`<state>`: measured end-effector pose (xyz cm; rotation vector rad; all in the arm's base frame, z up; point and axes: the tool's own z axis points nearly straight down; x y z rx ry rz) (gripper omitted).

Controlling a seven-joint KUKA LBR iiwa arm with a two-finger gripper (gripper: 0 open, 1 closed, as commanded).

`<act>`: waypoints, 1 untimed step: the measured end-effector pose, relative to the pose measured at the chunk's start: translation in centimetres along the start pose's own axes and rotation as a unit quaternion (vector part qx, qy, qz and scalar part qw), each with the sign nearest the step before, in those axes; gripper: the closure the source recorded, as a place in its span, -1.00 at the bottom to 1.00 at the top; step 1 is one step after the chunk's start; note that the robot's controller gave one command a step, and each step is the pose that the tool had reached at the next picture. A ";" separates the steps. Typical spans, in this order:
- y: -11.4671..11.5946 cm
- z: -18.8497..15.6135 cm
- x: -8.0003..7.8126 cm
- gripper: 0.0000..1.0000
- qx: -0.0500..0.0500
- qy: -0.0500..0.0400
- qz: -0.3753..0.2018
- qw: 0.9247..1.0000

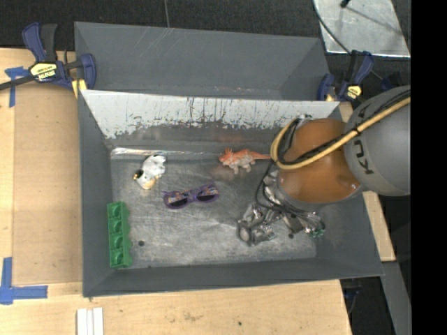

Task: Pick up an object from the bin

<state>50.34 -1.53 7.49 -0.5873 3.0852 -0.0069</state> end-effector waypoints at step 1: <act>0.0 0.0 0.0 1.00 0.000 0.000 -0.001 1.000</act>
Offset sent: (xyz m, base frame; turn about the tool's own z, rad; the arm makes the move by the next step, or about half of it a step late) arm -0.0001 0.0001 0.0260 0.0000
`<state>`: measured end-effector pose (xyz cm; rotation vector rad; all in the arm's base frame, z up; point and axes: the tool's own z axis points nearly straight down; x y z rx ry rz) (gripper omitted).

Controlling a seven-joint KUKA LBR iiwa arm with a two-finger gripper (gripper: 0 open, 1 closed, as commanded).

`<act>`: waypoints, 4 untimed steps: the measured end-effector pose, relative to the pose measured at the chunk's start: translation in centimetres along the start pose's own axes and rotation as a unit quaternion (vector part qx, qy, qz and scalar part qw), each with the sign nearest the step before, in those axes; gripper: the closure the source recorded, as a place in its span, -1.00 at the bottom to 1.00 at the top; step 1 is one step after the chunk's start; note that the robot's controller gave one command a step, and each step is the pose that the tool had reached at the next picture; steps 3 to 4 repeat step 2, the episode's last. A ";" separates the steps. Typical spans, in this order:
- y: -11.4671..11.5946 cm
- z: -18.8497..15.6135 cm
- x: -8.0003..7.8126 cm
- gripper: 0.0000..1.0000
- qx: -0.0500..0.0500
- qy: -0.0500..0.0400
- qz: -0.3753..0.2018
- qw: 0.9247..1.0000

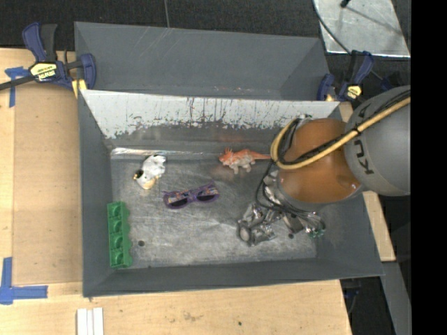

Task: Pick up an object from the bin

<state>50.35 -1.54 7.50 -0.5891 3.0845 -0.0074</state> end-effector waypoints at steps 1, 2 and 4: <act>0.0 -0.3 0.1 1.00 0.000 0.000 0.000 1.000; 0.0 -0.9 0.0 1.00 -0.001 -0.002 0.000 1.000; 0.0 -0.9 0.0 1.00 -0.001 -0.002 0.000 1.000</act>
Offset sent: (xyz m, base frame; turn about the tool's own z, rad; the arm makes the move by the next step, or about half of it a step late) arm -0.0002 0.0000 0.0184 0.0000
